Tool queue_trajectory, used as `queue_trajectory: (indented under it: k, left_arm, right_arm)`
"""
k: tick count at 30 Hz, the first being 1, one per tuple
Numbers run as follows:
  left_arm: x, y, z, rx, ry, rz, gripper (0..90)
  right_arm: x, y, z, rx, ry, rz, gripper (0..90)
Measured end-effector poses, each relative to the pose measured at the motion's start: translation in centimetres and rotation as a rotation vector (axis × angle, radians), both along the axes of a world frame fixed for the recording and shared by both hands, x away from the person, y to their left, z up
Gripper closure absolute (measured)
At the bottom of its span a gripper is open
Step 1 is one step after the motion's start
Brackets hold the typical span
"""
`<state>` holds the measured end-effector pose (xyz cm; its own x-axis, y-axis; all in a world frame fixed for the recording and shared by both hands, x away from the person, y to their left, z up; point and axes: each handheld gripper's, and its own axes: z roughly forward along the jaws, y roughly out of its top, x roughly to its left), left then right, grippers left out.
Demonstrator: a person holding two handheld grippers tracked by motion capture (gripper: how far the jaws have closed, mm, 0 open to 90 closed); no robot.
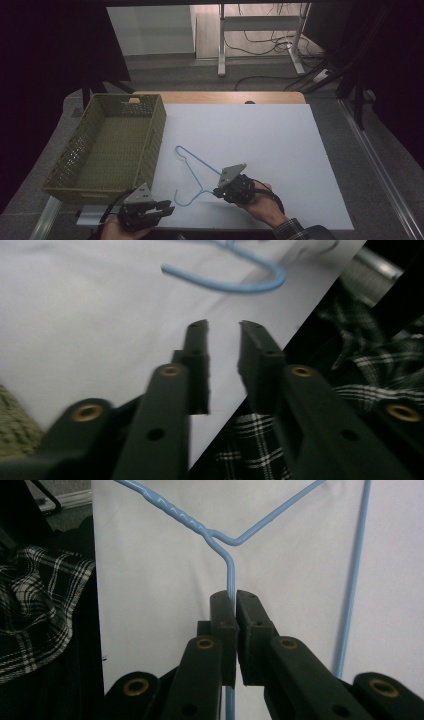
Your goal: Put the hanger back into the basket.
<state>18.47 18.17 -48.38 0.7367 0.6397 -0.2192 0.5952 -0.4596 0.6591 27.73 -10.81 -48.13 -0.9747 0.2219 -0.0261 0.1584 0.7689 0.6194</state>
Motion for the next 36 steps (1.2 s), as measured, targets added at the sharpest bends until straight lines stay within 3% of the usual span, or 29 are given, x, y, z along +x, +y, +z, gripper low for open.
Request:
queue_trajectory:
  k: [4, 5, 6, 12, 14, 15, 20, 26, 28, 32, 33, 36]
  left_arm:
    - [0.6, -0.7, -0.2, -0.018, 0.013, -0.001, 82.2]
    - [0.8, -0.9, -0.2, -0.057, 0.014, 0.003, 82.1]
    - [0.9, -1.0, -0.2, -0.065, 0.015, 0.004, 82.1]
    - [1.0, -1.2, -0.4, -0.071, 0.018, -0.004, 80.6]
    - [1.1, -1.4, -0.4, -0.071, 0.018, -0.008, 79.7]
    - [1.1, -1.5, -0.3, -0.073, 0.015, -0.011, 79.4]
    - [1.2, -1.7, 0.0, -0.081, 0.002, -0.018, 78.1]
    - [1.3, -1.8, 0.2, -0.097, -0.007, -0.018, 76.6]
    - [1.3, -1.8, 0.3, -0.111, -0.012, -0.026, 75.4]
    - [1.3, -1.9, 0.4, -0.117, -0.023, -0.029, 66.1]
    - [1.4, -1.8, 0.4, -0.113, -0.030, -0.027, 60.9]
    - [1.6, -1.6, 0.5, -0.111, -0.051, -0.013, 45.0]
  right_arm:
    - [0.0, 0.0, 0.0, 0.004, 0.000, -0.002, 86.7]
    - [0.0, 0.0, 0.0, 0.004, 0.002, -0.002, 86.6]
    - [0.0, 0.0, -0.1, 0.004, 0.002, -0.003, 86.5]
    - [0.1, 0.0, -0.2, 0.014, 0.023, -0.015, 85.3]
    - [0.1, -0.1, -0.2, 0.021, 0.025, -0.029, 81.4]
    - [0.0, -0.1, 0.0, 0.014, 0.005, -0.041, 71.5]
    - [-0.5, 0.7, 0.0, -0.015, -0.012, -0.071, 66.9]
    - [-0.5, 1.6, -0.6, -0.069, -0.034, -0.089, 72.3]
    - [-0.5, 1.9, -0.7, -0.085, -0.027, -0.095, 84.4]
    - [-0.6, 1.8, -0.4, -0.072, -0.026, -0.092, 86.2]
    - [-0.6, 1.4, 0.3, -0.026, -0.022, -0.092, 86.4]
    - [-0.4, 1.0, 1.3, 0.014, -0.023, -0.092, 86.6]
